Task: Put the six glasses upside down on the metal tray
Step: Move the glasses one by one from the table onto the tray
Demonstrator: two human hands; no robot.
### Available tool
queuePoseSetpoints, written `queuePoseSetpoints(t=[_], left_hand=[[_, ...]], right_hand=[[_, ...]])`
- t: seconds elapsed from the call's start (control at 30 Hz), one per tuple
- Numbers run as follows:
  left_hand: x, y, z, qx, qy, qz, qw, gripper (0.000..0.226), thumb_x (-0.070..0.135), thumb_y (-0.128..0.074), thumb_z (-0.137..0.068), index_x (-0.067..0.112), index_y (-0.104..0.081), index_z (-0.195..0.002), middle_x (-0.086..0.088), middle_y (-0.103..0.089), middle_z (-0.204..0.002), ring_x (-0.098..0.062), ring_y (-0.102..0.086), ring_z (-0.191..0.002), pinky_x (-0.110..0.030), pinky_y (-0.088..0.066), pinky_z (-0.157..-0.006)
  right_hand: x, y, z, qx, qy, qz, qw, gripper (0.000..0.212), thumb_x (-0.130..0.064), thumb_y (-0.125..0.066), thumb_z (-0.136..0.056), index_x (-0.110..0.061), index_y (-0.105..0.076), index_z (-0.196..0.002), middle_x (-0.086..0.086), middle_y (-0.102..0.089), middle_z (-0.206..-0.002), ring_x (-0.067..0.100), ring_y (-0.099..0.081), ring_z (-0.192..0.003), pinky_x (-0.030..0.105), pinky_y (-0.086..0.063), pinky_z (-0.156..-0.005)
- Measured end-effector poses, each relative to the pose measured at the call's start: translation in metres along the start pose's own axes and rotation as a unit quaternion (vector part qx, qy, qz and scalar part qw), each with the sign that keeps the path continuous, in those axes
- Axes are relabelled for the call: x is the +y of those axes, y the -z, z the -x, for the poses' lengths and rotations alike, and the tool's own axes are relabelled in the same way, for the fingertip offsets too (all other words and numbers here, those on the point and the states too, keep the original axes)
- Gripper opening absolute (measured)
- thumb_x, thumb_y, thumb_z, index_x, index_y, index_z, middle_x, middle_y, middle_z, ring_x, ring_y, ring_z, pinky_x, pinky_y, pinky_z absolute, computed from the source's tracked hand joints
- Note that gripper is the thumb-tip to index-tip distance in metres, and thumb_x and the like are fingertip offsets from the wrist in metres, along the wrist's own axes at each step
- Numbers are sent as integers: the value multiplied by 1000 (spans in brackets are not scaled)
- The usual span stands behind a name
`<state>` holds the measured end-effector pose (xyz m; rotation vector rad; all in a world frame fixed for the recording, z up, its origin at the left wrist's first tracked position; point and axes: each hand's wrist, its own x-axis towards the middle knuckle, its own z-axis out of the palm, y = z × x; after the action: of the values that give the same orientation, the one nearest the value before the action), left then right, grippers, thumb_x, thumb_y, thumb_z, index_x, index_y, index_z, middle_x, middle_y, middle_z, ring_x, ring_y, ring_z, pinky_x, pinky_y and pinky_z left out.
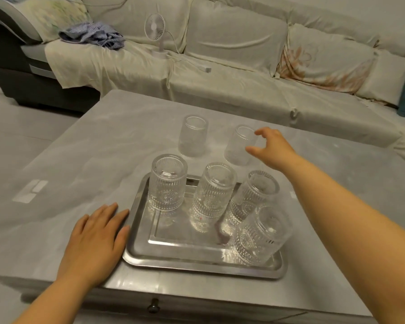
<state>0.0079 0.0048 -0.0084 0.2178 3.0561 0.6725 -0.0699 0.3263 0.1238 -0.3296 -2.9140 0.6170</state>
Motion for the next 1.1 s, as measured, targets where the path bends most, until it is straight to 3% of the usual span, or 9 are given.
queuePoseSetpoints(t=[0.33,0.73,0.9,1.0,1.1], left_hand=[[-1,-1,-1,1,11,-16,1000,84,56,9,-65,31,-27,-136,6,-22,-152,-11,-12,-141,-33,-3,-114],[-2,-3,-1,-1,13,-14,1000,83,57,10,-65,33,-24,-136,7,-20,-152,-8,-9,-140,-30,1,-114],[-2,-2,-1,2,11,-16,1000,83,57,10,-65,33,-26,-136,7,-22,-151,-9,-10,-140,-32,-1,-115],[-1,-1,-1,2,10,-9,1000,83,57,8,-65,31,-29,-135,6,-24,-151,-10,-13,-140,-33,-3,-115],[0,-1,-1,0,10,-8,1000,75,56,2,-71,31,-29,-135,5,-24,-151,-11,-13,-140,-33,-4,-115]], right_hand=[[5,-34,-62,-51,-84,-2,995,76,-30,-61,-81,-11,-16,-139,17,-21,-148,38,-31,-131,44,-29,-107],[6,-45,-82,-1,-94,-37,995,68,-20,-65,-78,-11,-26,-133,17,-23,-143,40,-39,-122,45,-34,-101],[9,-44,-71,37,-81,-80,993,71,-20,-67,-75,-15,-25,-133,16,-24,-141,37,-34,-126,45,-35,-101],[7,-39,-59,90,-55,-101,989,69,-22,-66,-76,-13,-26,-132,16,-23,-141,34,-34,-126,41,-35,-100],[-2,-20,-43,138,-15,-135,981,64,-20,-65,-76,-13,-29,-128,14,-24,-139,30,-39,-120,31,-37,-88]])
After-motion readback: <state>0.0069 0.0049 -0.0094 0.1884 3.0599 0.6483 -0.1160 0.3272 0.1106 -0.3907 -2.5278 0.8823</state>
